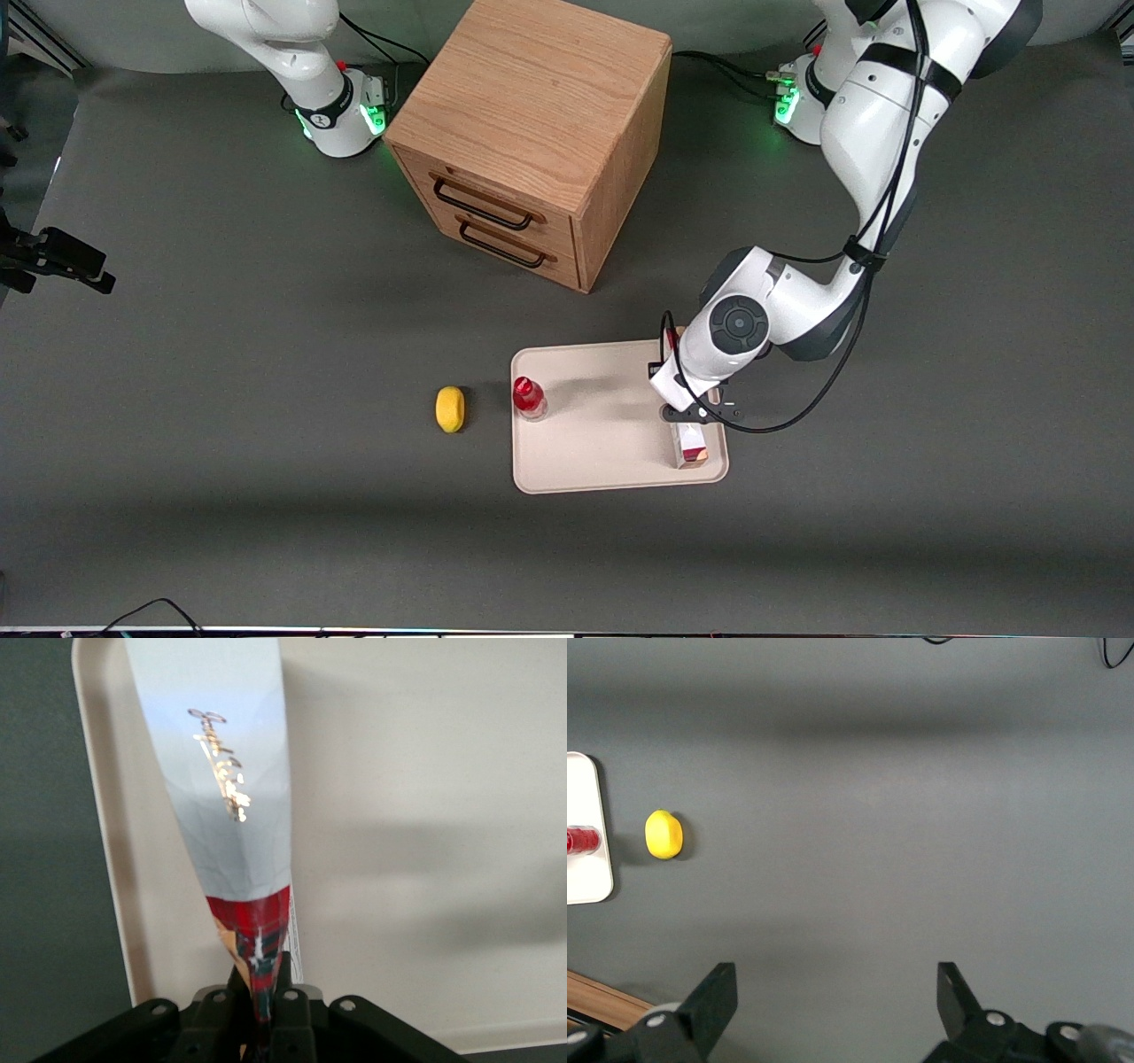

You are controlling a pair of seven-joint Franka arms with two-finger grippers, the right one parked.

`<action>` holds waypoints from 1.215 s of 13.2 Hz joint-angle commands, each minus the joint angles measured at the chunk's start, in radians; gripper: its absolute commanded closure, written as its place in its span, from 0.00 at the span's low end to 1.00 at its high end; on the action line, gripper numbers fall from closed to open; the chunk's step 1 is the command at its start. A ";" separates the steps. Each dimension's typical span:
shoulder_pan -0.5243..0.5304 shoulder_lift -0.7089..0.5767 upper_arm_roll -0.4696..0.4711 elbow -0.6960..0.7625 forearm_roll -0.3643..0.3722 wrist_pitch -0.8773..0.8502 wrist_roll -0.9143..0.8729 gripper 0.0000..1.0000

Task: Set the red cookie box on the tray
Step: 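Lower the cookie box upright onto the tray and open the left gripper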

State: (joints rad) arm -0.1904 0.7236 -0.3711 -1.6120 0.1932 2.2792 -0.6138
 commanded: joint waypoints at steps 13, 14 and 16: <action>0.000 0.023 0.004 0.020 0.020 0.028 -0.012 0.00; 0.002 0.016 0.004 0.024 0.021 0.023 -0.015 0.00; 0.006 -0.028 0.000 0.044 0.008 -0.047 -0.012 0.00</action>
State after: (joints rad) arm -0.1862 0.7428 -0.3674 -1.5851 0.1960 2.3020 -0.6138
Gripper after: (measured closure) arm 0.000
